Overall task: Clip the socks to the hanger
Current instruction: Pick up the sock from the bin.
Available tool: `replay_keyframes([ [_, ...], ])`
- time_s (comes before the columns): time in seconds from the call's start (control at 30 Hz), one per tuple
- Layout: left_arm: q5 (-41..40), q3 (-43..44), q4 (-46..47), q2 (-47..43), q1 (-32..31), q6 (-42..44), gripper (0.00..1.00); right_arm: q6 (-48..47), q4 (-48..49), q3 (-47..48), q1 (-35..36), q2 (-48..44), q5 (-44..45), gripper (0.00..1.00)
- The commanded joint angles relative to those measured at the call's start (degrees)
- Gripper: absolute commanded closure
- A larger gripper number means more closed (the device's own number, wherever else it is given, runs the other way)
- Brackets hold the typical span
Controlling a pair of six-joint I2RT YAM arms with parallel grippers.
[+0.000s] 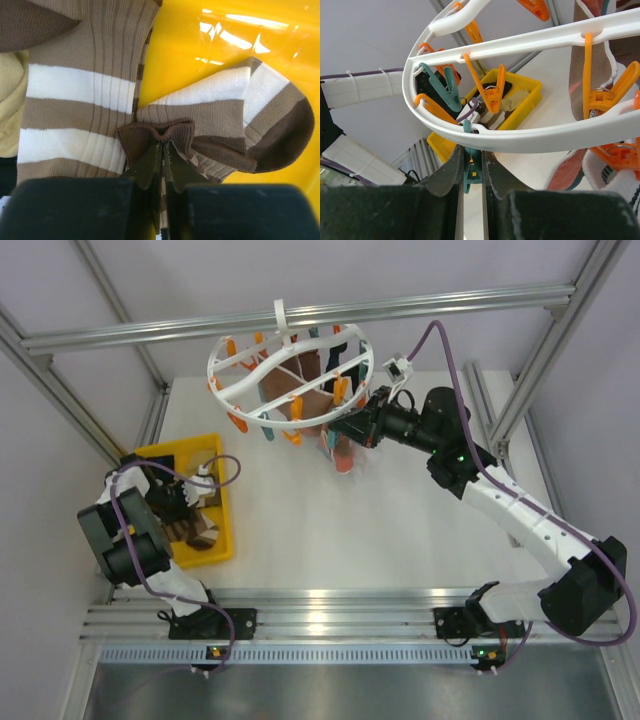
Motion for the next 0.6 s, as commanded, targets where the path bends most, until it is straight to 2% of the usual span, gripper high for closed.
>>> replay_keyframes([
  [0.0, 5.44, 1.5, -4.9, -3.17, 0.41, 1.92, 1.0, -0.21, -1.16, 0.13, -0.57, 0.78, -0.41, 1.0],
  [0.37, 15.46, 7.56, -18.08, -19.87, 0.67, -3.52, 1.0, -1.26, -1.95, -0.39, -0.75, -0.01, -0.05, 1.0],
  [0.47, 20.9, 10.63, -23.35, -23.47, 0.67, -4.58, 1.0, -1.35, -1.95, -0.48, -0.66, -0.27, 0.03, 1.0],
  [0.5, 24.92, 11.51, -25.89, -24.27, 0.67, -5.28, 1.0, -1.26, -1.95, -0.48, -0.75, -0.36, 0.12, 1.0],
  [0.57, 29.6, 13.71, -26.09, -27.43, 0.67, -9.39, 1.0, -1.18, -1.95, -0.4, -0.84, -0.45, 0.3, 1.0],
])
